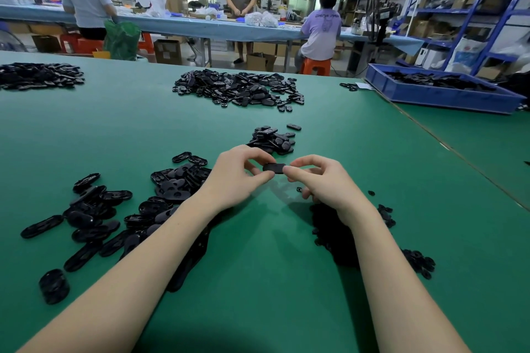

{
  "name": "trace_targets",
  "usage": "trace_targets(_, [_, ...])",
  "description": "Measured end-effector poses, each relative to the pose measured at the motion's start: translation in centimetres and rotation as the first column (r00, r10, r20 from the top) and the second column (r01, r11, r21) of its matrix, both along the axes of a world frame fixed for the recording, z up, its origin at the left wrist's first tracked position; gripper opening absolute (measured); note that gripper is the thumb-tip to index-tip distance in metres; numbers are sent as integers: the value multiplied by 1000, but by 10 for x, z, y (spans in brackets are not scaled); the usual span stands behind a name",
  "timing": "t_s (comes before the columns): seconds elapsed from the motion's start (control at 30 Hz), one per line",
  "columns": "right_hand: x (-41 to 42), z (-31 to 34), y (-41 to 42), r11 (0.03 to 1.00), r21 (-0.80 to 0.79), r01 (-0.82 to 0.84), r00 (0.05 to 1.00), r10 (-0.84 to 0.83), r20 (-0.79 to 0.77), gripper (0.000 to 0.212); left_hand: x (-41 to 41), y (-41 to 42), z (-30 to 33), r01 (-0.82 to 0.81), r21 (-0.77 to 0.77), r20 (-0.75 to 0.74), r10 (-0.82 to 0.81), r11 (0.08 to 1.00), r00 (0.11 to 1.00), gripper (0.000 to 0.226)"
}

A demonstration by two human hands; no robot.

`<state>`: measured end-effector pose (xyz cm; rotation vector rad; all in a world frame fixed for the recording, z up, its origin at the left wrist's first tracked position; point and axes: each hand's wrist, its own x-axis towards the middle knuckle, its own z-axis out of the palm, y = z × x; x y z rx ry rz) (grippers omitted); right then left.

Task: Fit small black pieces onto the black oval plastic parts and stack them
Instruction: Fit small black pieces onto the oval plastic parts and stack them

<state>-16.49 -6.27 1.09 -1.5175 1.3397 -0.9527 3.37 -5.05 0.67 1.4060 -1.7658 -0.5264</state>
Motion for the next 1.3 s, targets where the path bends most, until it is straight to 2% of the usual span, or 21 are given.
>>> trace_targets(0.1, [-3, 1, -1, 1000, 6, 10, 1000, -10, -10, 23, 2, -14, 1, -93, 92, -115, 103, 991, 988, 12])
trace_targets(0.23, [-5, 0, 0, 1000, 23, 1, 1000, -1, 6, 22, -3, -50, 10, -213, 113, -199, 232, 971, 952, 14])
trace_targets(0.37, [-6, 0, 0, 999, 40, -30, 1000, 30, 4, 20, -6, -90, 22, -350, 90, -150, 360, 932, 921, 17])
trace_targets(0.5, [-9, 1, 0, 999, 24, -35, 999, 35, 14, 18, -14, -116, 24, -433, 74, 55, 430, 898, 901, 24])
trace_targets(0.6, [-9, 0, 0, 998, 28, -49, 998, 49, 28, 18, -17, -126, 21, -448, 96, 169, 429, 889, 887, 26])
trace_targets(0.7, [-9, -1, 0, 998, 38, -59, 998, 58, 21, 17, -15, -127, 21, -458, 94, 194, 435, 884, 879, 28])
trace_targets(0.83, [-10, 0, 0, 997, 32, -65, 998, 65, 15, 17, -5, -106, 27, -448, 18, 78, 446, 894, 892, 30])
trace_targets(0.93, [-8, 1, 1, 997, 26, -68, 998, 68, 0, 15, 8, -80, 25, -336, 90, -59, 342, 937, 938, 31])
trace_targets(1.0, [-6, 1, 2, 997, 29, -73, 997, 73, -17, 13, 15, -59, 21, -237, 161, -89, 254, 958, 963, 31])
trace_targets(1.07, [-3, 3, 3, 996, 29, -81, 996, 83, -40, 12, 20, -43, 17, -197, 161, -37, 205, 967, 978, 28])
trace_targets(1.2, [2, 9, 5, 994, 15, -106, 991, 107, -84, 12, 32, -32, 15, -215, 62, 156, 203, 975, 967, 14])
trace_targets(1.3, [1, 13, 6, 995, -1, -104, 988, 104, -116, 11, 47, -29, 18, -216, 62, 267, 192, 974, 944, 24])
